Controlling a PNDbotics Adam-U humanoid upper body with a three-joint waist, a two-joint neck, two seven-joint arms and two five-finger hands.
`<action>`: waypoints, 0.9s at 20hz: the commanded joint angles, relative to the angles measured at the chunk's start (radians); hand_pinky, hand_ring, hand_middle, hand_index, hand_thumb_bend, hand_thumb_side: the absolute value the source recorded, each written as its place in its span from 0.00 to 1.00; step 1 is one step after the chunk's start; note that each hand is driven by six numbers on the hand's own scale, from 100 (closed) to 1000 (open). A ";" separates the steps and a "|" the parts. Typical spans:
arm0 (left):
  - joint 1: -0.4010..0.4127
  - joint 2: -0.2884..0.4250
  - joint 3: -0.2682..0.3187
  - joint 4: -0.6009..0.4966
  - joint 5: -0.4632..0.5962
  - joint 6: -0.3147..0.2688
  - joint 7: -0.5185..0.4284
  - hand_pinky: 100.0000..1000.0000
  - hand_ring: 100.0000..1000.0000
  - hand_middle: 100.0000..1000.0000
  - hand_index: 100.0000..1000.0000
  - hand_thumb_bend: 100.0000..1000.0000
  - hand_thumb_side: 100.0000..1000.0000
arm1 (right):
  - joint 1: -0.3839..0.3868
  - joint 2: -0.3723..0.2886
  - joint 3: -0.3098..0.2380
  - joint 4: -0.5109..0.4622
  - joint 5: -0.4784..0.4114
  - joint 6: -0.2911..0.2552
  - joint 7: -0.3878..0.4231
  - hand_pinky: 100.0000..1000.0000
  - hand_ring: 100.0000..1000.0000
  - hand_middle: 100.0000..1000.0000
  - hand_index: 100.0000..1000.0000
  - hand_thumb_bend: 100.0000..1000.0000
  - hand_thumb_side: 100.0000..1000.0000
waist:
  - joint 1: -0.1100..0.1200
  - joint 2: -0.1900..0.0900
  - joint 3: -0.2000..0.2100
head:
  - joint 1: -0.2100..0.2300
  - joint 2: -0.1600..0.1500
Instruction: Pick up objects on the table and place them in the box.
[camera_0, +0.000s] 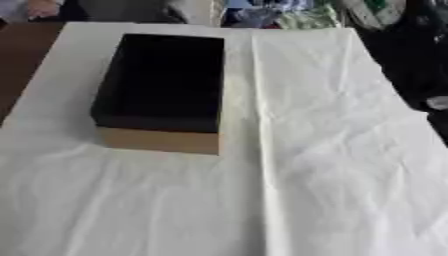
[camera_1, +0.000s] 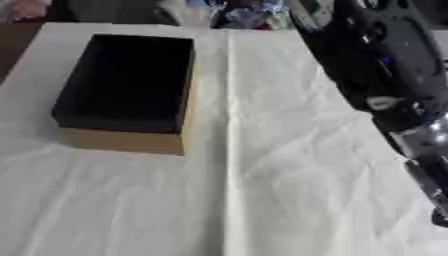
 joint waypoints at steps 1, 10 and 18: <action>-0.011 0.023 0.003 -0.019 0.001 -0.004 0.002 0.97 0.68 0.64 0.85 0.00 0.51 | -0.010 -0.027 0.015 -0.067 -0.035 0.068 0.027 0.80 0.77 0.54 0.53 0.00 0.00 | 0.002 -0.025 0.003 | -0.017 0.005; -0.014 0.022 0.001 -0.019 0.004 -0.005 0.001 0.97 0.68 0.64 0.85 0.00 0.51 | -0.001 0.016 0.091 -0.088 -0.050 0.148 0.050 0.80 0.78 0.56 0.56 0.00 0.00 | 0.003 -0.028 0.009 | -0.050 0.000; -0.016 0.020 -0.001 -0.019 0.006 -0.003 0.001 0.97 0.68 0.64 0.85 0.00 0.51 | -0.014 0.086 0.132 -0.028 -0.025 0.166 0.035 0.80 0.78 0.56 0.57 0.00 0.00 | 0.002 -0.028 0.016 | -0.054 -0.001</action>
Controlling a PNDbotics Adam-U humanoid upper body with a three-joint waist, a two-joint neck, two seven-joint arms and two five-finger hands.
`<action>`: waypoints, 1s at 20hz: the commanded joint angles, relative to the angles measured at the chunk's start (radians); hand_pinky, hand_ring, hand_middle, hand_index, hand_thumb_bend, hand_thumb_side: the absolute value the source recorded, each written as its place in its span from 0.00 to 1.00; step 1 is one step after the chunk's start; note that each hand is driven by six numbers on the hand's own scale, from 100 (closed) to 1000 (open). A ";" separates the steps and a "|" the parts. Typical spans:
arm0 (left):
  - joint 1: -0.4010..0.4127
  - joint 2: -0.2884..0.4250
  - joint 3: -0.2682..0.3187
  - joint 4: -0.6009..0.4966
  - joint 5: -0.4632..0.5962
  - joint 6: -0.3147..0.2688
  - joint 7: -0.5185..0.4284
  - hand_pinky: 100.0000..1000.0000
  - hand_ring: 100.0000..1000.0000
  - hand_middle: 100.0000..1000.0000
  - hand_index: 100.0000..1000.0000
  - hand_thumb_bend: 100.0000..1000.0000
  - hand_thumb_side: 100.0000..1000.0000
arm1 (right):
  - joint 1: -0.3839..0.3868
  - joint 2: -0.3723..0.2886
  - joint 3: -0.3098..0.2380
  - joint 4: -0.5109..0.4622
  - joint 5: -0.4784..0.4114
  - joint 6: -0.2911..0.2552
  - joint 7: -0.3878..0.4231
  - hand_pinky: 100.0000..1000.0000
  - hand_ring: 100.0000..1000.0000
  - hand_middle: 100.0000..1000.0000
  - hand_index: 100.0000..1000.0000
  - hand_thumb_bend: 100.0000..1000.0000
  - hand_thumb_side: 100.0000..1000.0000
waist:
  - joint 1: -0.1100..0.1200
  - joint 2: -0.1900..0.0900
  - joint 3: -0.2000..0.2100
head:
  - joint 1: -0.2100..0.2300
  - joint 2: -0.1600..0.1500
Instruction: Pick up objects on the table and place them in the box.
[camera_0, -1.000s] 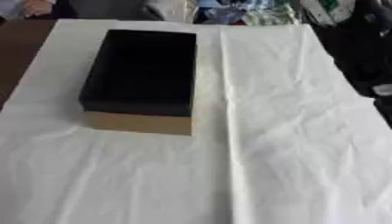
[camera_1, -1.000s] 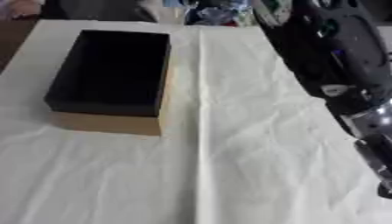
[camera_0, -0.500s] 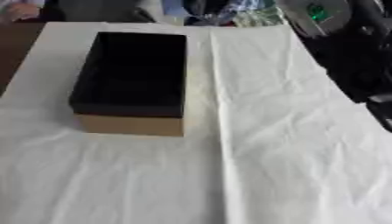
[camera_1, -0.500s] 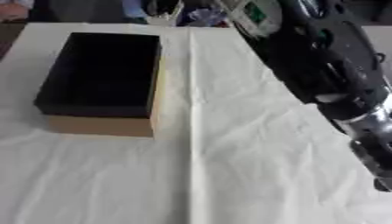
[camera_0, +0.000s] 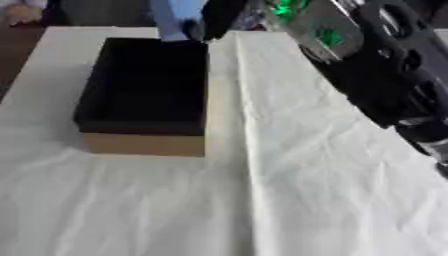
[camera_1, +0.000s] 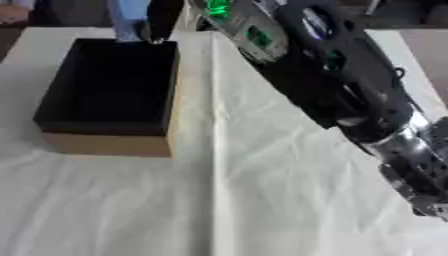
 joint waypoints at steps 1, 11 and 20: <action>-0.009 0.019 -0.001 -0.019 0.001 -0.001 -0.001 0.97 0.68 0.64 0.85 0.00 0.51 | -0.030 0.024 0.005 0.027 0.019 0.107 0.089 0.80 0.78 0.56 0.57 0.00 0.00 | 0.002 -0.023 0.004 | -0.007 -0.002; -0.012 0.013 -0.004 -0.019 0.006 0.001 -0.004 0.97 0.68 0.64 0.85 0.00 0.51 | -0.033 0.118 0.027 0.184 0.073 0.095 0.056 0.81 0.79 0.57 0.59 0.00 0.00 | 0.002 -0.018 0.018 | -0.020 -0.004; -0.012 0.011 -0.004 -0.019 0.007 0.004 -0.005 0.97 0.68 0.64 0.85 0.00 0.51 | -0.029 0.118 0.046 0.183 0.005 -0.060 0.161 0.96 0.97 0.91 0.93 0.16 0.00 | 0.001 -0.018 0.019 | -0.021 -0.006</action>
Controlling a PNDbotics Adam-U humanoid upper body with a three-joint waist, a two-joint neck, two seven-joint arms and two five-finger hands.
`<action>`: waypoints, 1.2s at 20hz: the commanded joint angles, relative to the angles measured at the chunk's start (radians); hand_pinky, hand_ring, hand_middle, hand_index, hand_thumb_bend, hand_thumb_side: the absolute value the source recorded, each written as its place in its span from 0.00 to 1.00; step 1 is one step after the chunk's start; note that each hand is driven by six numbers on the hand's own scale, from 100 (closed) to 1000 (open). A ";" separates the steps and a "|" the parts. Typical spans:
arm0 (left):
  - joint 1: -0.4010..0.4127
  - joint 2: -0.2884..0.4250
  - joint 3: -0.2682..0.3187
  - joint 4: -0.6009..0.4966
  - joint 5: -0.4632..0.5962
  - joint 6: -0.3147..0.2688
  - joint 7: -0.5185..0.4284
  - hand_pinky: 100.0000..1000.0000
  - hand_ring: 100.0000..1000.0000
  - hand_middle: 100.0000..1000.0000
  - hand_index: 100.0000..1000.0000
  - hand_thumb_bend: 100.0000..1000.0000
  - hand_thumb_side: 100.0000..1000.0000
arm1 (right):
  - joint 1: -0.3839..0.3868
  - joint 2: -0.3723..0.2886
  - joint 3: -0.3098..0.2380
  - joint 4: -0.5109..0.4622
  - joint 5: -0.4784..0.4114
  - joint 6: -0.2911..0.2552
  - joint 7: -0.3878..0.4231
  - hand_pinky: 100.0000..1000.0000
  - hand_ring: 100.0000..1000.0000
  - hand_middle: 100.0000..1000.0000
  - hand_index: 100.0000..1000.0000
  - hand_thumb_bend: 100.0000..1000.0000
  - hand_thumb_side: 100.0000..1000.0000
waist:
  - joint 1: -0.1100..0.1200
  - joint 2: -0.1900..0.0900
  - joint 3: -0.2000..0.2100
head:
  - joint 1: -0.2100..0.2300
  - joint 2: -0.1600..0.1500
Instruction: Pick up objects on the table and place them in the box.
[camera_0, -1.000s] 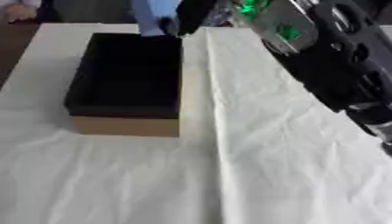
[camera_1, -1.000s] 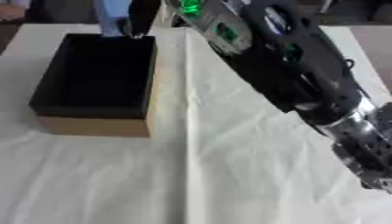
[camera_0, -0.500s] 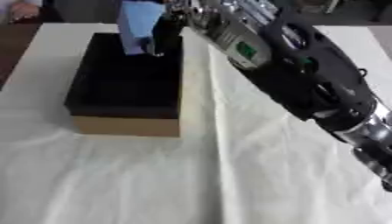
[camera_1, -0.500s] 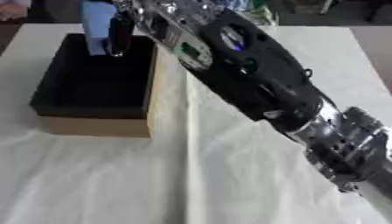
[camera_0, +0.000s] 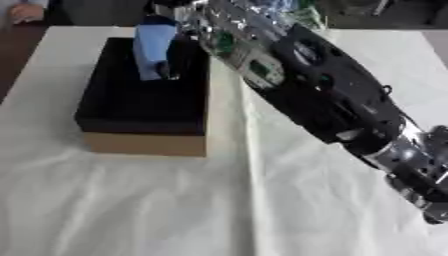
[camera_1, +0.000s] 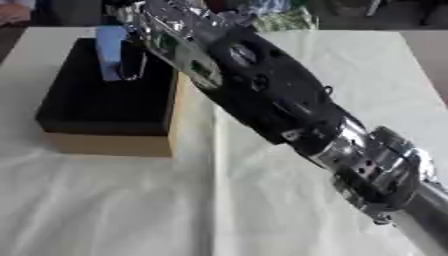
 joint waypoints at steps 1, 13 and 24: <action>-0.010 0.012 0.002 -0.019 0.001 0.001 -0.002 0.97 0.68 0.64 0.85 0.00 0.51 | -0.021 -0.013 -0.005 -0.018 -0.004 -0.016 0.115 0.97 0.99 0.94 0.96 0.18 0.00 | 0.003 -0.018 0.001 | -0.003 -0.006; -0.010 0.012 0.003 -0.019 0.002 0.002 -0.001 0.97 0.68 0.64 0.85 0.00 0.51 | -0.021 -0.009 -0.017 0.034 0.124 -0.148 0.135 1.00 1.00 1.00 1.00 0.39 0.00 | 0.003 -0.018 0.001 | -0.005 -0.014; -0.007 0.012 0.006 -0.019 0.000 0.000 0.006 0.97 0.68 0.64 0.85 0.00 0.51 | -0.016 -0.061 -0.097 -0.139 0.118 -0.070 0.122 0.98 1.00 0.97 0.95 0.01 0.00 | 0.007 -0.020 -0.004 | 0.001 -0.013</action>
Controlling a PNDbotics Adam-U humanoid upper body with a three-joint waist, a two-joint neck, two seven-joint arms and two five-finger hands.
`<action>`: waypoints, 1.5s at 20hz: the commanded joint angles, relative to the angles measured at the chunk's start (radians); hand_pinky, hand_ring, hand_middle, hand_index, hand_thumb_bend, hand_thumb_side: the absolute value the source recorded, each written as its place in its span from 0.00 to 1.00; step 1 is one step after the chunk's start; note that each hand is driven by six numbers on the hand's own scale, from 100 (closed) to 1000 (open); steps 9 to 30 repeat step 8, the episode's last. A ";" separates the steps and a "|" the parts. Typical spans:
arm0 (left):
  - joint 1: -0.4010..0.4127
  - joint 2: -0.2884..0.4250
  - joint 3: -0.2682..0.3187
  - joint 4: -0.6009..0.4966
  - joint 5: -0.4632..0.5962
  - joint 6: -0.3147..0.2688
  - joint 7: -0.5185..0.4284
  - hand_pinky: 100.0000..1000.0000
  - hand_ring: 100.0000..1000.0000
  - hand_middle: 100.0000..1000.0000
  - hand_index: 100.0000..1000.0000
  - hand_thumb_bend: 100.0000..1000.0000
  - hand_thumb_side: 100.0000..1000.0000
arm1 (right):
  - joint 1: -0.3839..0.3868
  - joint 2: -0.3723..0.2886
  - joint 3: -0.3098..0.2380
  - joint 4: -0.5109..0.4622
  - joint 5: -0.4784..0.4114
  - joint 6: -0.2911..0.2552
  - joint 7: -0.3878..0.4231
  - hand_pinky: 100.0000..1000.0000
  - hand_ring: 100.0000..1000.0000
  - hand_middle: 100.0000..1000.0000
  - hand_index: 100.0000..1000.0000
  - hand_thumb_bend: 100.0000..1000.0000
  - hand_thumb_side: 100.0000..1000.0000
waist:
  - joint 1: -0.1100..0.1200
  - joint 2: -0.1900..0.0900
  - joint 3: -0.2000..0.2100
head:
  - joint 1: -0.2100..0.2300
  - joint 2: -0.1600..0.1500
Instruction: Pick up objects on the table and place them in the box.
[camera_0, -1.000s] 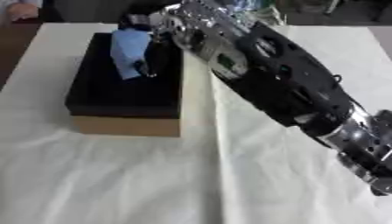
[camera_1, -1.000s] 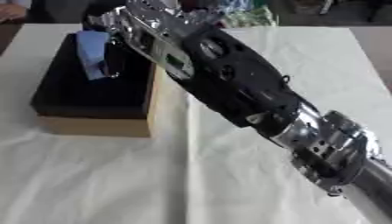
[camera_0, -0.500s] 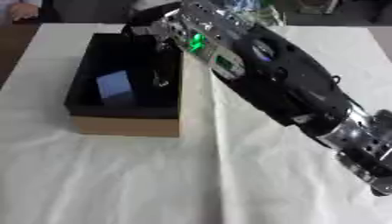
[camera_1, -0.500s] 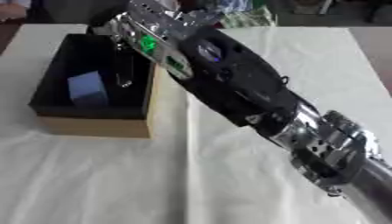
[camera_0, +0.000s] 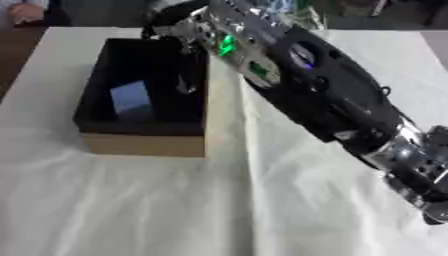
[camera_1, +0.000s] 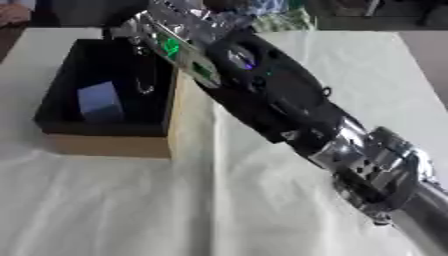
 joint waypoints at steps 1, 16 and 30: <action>-0.007 0.012 0.007 -0.019 -0.001 -0.001 0.005 0.97 0.68 0.64 0.85 0.00 0.51 | -0.012 -0.063 -0.058 -0.128 -0.004 0.070 -0.007 0.97 0.99 0.95 0.92 0.00 0.00 | 0.006 -0.020 -0.004 | 0.005 -0.008; -0.007 0.016 0.011 -0.019 -0.006 -0.003 0.010 0.97 0.68 0.64 0.85 0.00 0.51 | 0.087 -0.235 -0.159 -0.478 -0.031 0.293 -0.148 0.89 0.87 0.76 0.76 0.00 0.00 | 0.006 -0.020 -0.015 | 0.018 -0.006; -0.007 0.016 0.011 -0.019 -0.006 -0.003 0.010 0.97 0.68 0.64 0.85 0.00 0.51 | 0.087 -0.235 -0.159 -0.478 -0.031 0.293 -0.148 0.89 0.87 0.76 0.76 0.00 0.00 | 0.006 -0.020 -0.015 | 0.018 -0.006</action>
